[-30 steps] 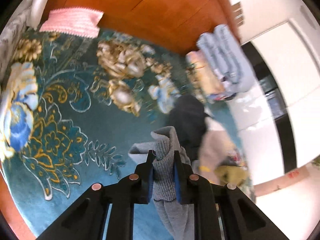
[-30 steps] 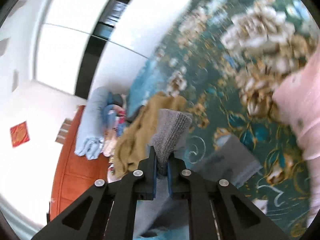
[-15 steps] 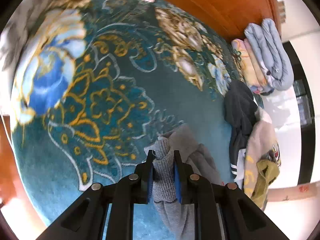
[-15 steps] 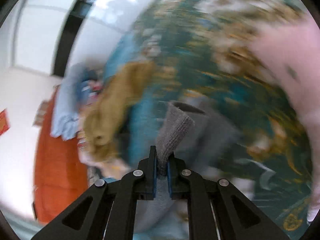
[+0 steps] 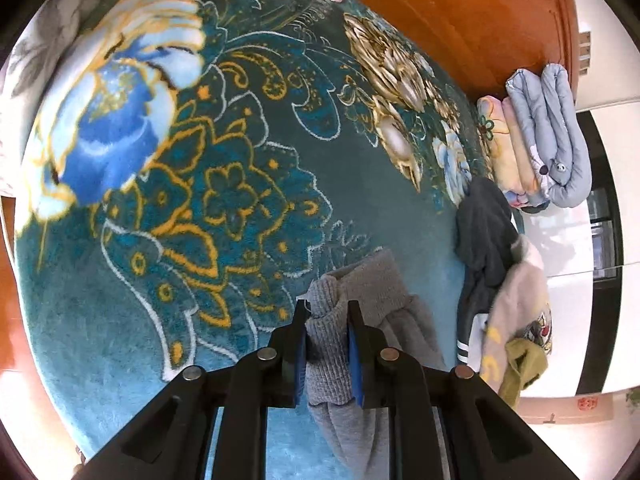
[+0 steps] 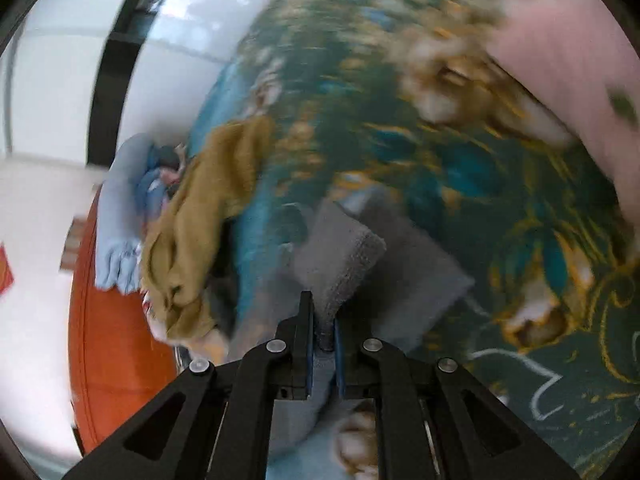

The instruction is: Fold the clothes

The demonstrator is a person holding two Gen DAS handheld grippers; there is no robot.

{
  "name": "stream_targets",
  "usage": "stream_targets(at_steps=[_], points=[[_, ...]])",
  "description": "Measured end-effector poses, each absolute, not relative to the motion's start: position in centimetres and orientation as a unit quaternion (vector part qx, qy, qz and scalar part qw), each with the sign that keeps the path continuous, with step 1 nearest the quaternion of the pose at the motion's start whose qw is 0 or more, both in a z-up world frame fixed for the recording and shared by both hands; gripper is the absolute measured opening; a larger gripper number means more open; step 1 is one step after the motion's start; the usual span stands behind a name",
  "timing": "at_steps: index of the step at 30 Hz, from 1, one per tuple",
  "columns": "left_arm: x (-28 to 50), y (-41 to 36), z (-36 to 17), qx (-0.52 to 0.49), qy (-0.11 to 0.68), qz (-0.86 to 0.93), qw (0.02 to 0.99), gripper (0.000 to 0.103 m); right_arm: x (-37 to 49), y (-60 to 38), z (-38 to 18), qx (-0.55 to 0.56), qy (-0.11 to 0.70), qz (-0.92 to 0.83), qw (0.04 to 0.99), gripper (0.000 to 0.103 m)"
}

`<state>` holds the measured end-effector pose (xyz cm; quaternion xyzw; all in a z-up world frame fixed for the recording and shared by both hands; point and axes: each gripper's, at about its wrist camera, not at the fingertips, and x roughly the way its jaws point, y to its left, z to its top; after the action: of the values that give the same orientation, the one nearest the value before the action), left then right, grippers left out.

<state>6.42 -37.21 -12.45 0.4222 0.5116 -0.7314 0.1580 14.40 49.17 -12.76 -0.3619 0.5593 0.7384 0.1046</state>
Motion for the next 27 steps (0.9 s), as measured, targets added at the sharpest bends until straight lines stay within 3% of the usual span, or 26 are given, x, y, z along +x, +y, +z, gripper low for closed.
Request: stream_targets(at_steps=[5,6,8,9,18,19,21,27], points=[[5.8,-37.1,-12.2,0.424,0.506,-0.735,0.156,0.019,15.8,48.8,-12.3,-0.374,0.549,0.739,0.115,0.017],[5.8,-37.2,-12.3,0.424,0.507,-0.734,0.157,0.019,16.1,48.8,-12.1,-0.376,0.545,0.739,0.121,0.032],[5.8,-37.2,-12.5,0.422,0.511,-0.732,0.157,0.019,16.4,48.8,-12.3,-0.383,0.538,0.737,0.142,0.051],[5.8,-37.3,-12.6,0.422,0.513,-0.731,0.157,0.02,16.4,48.8,-12.8,-0.385,0.54,0.734,0.144,0.055],[5.8,-37.4,-12.7,0.422,0.517,-0.728,0.156,0.02,15.2,49.4,-15.5,-0.338,0.574,0.727,0.165,0.054],[5.8,-37.3,-12.7,0.422,0.517,-0.728,0.158,0.02,15.1,49.3,-15.4,-0.335,0.573,0.728,0.17,0.05],[5.6,-37.1,-12.3,0.424,0.51,-0.731,0.163,0.02,14.4,49.1,-15.0,-0.339,0.574,0.724,0.175,0.022],[4.7,-36.2,-7.8,0.4,0.498,-0.759,0.13,0.018,12.9,49.5,-7.4,-0.288,0.565,0.765,0.11,0.017]])
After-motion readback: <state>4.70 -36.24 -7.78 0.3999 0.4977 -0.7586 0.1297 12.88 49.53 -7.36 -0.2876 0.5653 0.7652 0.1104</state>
